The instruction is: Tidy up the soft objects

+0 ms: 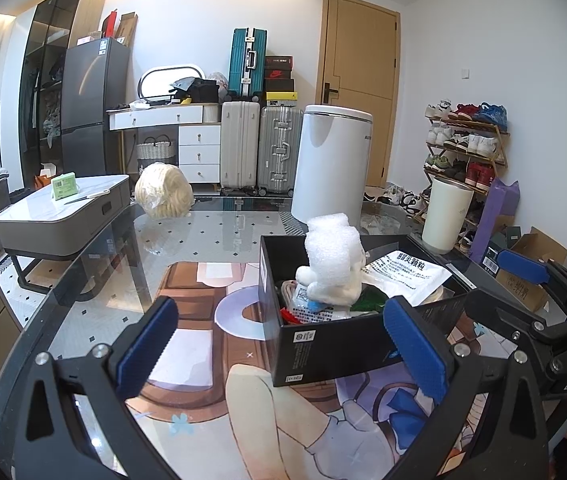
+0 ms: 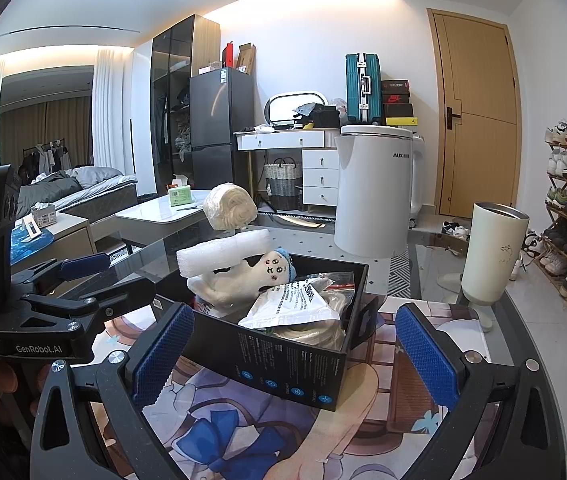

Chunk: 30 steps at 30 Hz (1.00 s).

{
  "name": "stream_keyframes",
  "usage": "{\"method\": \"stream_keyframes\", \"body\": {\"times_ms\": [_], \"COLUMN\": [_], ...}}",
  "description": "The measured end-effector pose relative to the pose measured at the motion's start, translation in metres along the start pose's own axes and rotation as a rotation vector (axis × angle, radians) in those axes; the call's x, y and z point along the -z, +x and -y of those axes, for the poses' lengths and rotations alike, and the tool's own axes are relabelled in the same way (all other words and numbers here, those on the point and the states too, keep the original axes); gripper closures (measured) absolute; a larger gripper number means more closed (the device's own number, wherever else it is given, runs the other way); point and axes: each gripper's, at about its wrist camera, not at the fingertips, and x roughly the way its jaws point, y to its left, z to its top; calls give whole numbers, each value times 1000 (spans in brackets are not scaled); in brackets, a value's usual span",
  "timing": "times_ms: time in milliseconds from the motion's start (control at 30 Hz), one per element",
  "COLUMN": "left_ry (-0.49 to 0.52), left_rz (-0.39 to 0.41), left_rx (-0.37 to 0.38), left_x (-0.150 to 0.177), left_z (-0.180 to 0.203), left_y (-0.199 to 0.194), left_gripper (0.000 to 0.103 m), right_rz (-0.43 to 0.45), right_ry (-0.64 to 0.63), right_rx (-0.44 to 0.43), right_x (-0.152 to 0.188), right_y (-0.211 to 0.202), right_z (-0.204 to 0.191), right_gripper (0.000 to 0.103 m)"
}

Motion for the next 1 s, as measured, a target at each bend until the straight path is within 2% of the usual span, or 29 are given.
{"method": "stream_keyframes", "body": {"times_ms": [1000], "left_ry": [6], "left_rz": [8], "left_rx": [-5], "left_x": [0], "left_z": [1], "left_y": [-2], "left_gripper": [0], "right_rz": [0], "right_ry": [0], "right_rx": [0], "right_x": [0], "right_y": [0], "right_z": [0], "right_gripper": [1]}}
